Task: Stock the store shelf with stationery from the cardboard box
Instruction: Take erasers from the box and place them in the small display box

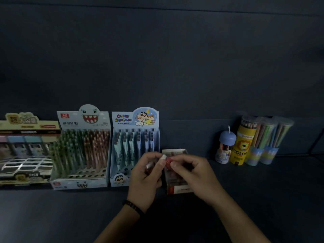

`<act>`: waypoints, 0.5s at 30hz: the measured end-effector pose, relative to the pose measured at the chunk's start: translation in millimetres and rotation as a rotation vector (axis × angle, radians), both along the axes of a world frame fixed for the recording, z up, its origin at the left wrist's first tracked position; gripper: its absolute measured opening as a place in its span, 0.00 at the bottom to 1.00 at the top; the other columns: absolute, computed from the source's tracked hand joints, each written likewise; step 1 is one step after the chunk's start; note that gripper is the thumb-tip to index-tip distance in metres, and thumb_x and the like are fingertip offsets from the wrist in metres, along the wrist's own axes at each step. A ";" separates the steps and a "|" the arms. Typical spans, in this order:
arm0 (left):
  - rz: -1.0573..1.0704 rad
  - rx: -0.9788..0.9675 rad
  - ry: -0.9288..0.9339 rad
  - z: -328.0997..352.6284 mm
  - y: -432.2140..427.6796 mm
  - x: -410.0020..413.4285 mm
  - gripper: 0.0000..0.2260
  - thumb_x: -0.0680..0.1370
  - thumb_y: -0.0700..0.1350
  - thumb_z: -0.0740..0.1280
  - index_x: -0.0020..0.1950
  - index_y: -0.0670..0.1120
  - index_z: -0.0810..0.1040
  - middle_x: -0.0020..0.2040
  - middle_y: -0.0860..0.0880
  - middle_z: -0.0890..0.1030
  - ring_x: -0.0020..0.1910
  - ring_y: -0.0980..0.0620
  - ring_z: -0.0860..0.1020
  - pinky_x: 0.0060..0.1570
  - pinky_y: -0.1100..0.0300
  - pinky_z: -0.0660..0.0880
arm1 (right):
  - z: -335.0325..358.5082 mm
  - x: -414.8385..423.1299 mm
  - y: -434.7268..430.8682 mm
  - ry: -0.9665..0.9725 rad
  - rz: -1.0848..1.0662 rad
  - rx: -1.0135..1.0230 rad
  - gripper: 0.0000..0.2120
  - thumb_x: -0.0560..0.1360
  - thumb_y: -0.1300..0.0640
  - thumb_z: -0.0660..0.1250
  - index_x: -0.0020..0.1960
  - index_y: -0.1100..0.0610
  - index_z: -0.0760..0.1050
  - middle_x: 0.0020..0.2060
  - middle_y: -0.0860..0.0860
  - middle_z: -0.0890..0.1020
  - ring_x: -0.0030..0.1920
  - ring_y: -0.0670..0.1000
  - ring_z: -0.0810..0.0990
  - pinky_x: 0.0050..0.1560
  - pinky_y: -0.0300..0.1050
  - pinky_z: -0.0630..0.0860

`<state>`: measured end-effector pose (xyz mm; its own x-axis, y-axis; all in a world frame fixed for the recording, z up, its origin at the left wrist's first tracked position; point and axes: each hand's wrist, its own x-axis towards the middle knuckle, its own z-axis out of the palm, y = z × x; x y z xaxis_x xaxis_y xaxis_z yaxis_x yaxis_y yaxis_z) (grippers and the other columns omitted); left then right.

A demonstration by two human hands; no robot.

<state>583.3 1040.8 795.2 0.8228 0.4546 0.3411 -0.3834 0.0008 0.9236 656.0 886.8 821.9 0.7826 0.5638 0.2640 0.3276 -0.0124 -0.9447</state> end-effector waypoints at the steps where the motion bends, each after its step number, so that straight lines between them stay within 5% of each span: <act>1: 0.002 0.026 0.003 -0.9 0.1 -0.2 0.08 0.79 0.50 0.69 0.54 0.47 0.81 0.31 0.56 0.72 0.29 0.55 0.67 0.29 0.59 0.66 | 0.7 2.5 -0.6 0.034 0.008 0.002 0.08 0.80 0.61 0.73 0.54 0.51 0.88 0.48 0.49 0.89 0.52 0.49 0.87 0.54 0.42 0.82; 4: -0.038 0.073 0.013 -2.7 -0.8 -1.3 0.07 0.80 0.48 0.69 0.57 0.50 0.82 0.34 0.56 0.76 0.31 0.56 0.71 0.31 0.58 0.68 | 7.1 8.0 -3.2 0.101 0.001 0.027 0.08 0.76 0.65 0.77 0.51 0.55 0.89 0.48 0.51 0.89 0.52 0.51 0.88 0.54 0.44 0.83; 11: 0.064 0.152 -0.078 -3.4 2.3 -3.4 0.16 0.82 0.29 0.64 0.63 0.47 0.77 0.43 0.49 0.76 0.38 0.56 0.74 0.40 0.63 0.74 | 15.7 29.0 -12.8 -0.173 -0.101 -0.136 0.05 0.74 0.61 0.80 0.46 0.53 0.87 0.45 0.45 0.89 0.49 0.45 0.87 0.53 0.42 0.84; 15: 0.090 0.153 -0.084 -9.3 4.7 1.8 0.22 0.77 0.28 0.57 0.63 0.51 0.72 0.54 0.47 0.76 0.53 0.48 0.75 0.56 0.51 0.74 | 7.3 41.6 -13.7 -0.398 -0.168 -0.365 0.05 0.74 0.56 0.80 0.44 0.47 0.87 0.43 0.37 0.87 0.48 0.37 0.85 0.52 0.34 0.80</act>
